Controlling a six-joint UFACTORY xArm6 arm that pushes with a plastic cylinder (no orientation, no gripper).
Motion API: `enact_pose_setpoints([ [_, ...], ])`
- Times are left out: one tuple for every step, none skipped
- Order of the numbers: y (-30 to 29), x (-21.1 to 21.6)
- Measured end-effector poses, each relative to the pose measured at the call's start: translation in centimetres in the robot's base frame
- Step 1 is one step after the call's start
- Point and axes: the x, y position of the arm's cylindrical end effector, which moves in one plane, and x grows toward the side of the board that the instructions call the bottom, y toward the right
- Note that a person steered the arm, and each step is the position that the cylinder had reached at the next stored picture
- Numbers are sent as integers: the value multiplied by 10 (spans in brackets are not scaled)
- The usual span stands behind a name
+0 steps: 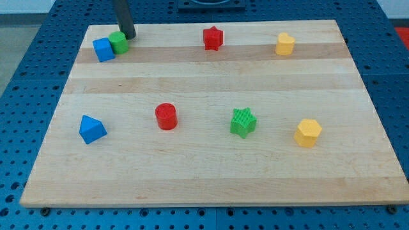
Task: Nudge the green circle down a bit
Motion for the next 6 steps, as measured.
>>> enact_pose_setpoints([
  [0,0],
  [5,0],
  [15,0],
  [-2,-30],
  [-30,-24],
  [-39,-24],
])
